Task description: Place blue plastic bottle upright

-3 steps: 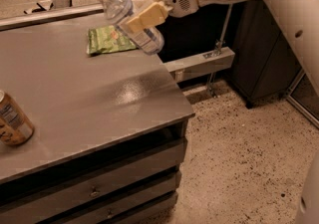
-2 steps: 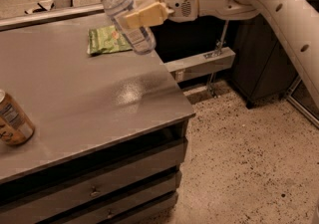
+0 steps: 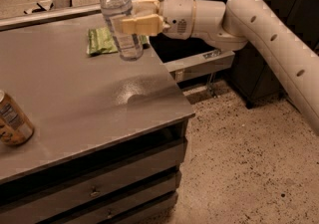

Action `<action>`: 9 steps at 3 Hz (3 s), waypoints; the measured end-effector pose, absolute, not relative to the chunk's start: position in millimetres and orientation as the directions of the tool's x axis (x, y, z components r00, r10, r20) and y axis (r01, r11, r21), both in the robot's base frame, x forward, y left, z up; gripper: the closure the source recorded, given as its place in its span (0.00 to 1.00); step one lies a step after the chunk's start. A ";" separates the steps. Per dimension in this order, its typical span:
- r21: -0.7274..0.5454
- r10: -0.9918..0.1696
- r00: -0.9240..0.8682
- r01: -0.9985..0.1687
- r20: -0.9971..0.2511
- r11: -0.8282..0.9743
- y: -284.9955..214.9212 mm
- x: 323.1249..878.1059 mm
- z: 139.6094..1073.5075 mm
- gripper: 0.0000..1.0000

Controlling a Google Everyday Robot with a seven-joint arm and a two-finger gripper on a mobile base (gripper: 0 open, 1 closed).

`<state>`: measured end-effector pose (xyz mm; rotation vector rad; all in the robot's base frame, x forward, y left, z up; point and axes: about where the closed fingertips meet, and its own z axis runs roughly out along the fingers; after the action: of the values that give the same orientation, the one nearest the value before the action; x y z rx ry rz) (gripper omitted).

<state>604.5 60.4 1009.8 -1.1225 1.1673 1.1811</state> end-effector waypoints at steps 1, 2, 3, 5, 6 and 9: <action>-0.006 0.106 0.011 -0.999 -0.994 0.052 63.5 603.2 988.0 1.00; 0.006 0.129 -0.001 -0.999 -0.992 0.040 68.8 601.6 972.2 1.00; 0.013 0.139 -0.008 -0.999 -0.990 0.032 72.2 600.0 960.5 1.00; 0.049 0.136 -0.046 -0.999 -0.990 0.018 75.8 593.8 931.9 1.00; 0.062 0.123 -0.060 -0.998 -0.991 0.008 76.5 592.0 923.2 0.82; 0.076 0.103 -0.075 -0.997 -0.992 0.004 73.8 589.7 912.7 0.12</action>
Offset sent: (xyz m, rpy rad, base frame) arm -0.0021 0.0083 -0.0593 0.0848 0.0410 0.0249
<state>589.7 73.8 912.7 -1.0901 1.1907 1.3060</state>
